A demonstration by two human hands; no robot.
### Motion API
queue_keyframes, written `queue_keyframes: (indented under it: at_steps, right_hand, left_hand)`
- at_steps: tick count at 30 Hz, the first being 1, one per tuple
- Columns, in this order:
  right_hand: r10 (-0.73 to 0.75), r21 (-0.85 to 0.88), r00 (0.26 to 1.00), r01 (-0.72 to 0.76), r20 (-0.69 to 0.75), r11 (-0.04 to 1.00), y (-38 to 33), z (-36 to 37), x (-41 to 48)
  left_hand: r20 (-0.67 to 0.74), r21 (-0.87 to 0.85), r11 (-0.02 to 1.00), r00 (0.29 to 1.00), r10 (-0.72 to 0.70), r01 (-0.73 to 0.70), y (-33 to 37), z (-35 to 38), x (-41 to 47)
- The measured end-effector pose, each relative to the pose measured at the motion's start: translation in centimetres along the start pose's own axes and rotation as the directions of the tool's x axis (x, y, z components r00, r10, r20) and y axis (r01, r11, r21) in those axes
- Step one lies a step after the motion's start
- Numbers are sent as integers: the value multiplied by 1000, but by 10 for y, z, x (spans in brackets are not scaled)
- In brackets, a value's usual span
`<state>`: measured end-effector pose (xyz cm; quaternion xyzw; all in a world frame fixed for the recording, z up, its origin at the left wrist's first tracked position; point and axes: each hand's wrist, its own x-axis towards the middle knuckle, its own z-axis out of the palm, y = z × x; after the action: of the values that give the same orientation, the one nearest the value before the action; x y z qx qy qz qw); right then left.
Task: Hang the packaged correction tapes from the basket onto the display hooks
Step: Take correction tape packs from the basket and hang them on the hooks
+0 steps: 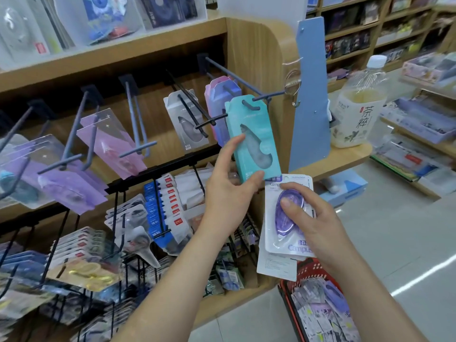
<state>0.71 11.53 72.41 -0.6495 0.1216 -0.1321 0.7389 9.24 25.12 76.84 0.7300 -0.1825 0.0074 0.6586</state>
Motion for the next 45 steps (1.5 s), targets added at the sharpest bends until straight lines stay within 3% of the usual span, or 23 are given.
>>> queue_keyframes:
  at_steps: [4,9,15,20,26,30,33,39,45]
  right_hand:
    - [31,49,999,-30,-29,998,-1,-5,-1]
    - [56,83,998,-55,-8,995,-7,-1,-2]
    - [-3,125,1000,3,0,992,-15,12,0]
    - [-61,129,998,56,33,990,-17,23,-1]
    - [-101,205,995,99,-1,974,-19,39,-2]
    - [64,366,981,-128,184,922,-23,40,-8]
    - [63,379,961,-166,271,910,-26,32,-10]
    - [39,364,993,-77,111,928,-18,39,-13]
    - [48,290,996,-68,75,955,-14,40,-15]
  left_hand:
    - [-78,5,1000,997,7,-7,-10,4,20]
    - [-136,130,991,990,-22,40,-14,-2,54]
    - [-49,348,925,988,-143,152,-4,-16,43]
    - [270,-29,949,917,-295,314,16,-6,-42]
    - [70,-299,900,948,-310,317,8,3,-62]
    - [40,-377,862,936,-351,339,8,-3,-60]
    - [63,-372,855,929,-365,361,8,-9,-61]
    - [52,-414,826,916,-398,382,11,-8,-63]
    - [-29,-408,835,909,-416,369,11,-17,-64]
